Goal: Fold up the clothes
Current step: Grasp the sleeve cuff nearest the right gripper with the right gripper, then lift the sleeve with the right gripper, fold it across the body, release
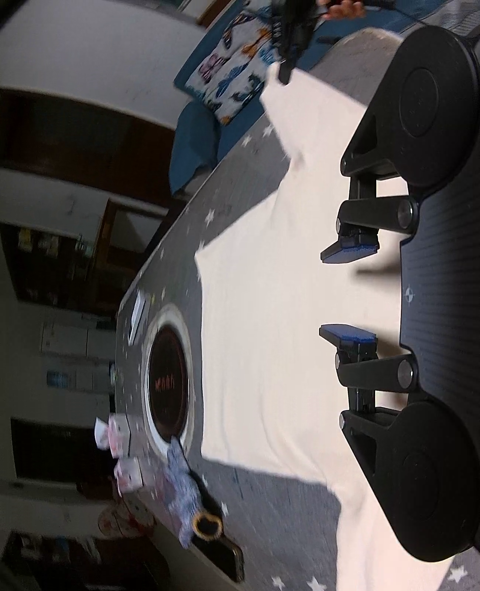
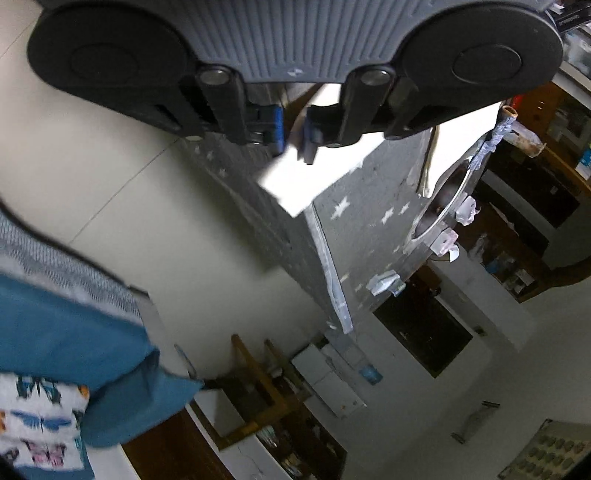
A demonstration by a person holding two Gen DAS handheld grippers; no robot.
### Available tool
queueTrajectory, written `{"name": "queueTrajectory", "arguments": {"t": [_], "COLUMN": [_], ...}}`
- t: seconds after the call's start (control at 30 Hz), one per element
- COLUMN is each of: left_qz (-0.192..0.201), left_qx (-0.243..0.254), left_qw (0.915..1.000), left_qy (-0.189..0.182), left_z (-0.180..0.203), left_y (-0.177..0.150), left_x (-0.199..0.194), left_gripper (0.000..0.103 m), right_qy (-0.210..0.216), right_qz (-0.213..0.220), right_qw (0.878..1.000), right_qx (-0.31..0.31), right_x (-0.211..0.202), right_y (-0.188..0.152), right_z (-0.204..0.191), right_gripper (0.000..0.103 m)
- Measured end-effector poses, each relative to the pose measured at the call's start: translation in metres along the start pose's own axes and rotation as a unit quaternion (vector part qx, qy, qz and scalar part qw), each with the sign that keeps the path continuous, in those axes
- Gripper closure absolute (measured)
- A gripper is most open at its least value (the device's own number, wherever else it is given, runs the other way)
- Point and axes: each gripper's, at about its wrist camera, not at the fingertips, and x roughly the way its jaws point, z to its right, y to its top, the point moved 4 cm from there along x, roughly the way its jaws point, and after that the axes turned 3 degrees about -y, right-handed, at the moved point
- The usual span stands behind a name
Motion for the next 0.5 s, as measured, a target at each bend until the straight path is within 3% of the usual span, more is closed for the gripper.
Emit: {"name": "queueTrajectory", "arguments": {"t": [0.17, 0.5], "left_qz": [-0.009, -0.024], "left_qx": [0.04, 0.137], "left_qw": [0.9984, 0.9847], "left_qy": [-0.038, -0.105], "left_z": [0.028, 0.084], "left_y": [-0.008, -0.032], "left_x": [0.004, 0.013], "left_gripper": [0.062, 0.063], "right_qy": [0.009, 0.094], "right_qz": [0.005, 0.011], "right_qw": [0.999, 0.992], "right_qx": [-0.032, -0.086], "right_x": [-0.008, -0.032], "right_y": [0.006, 0.034], "right_z": [-0.019, -0.094], "right_gripper": [0.1, 0.1]}}
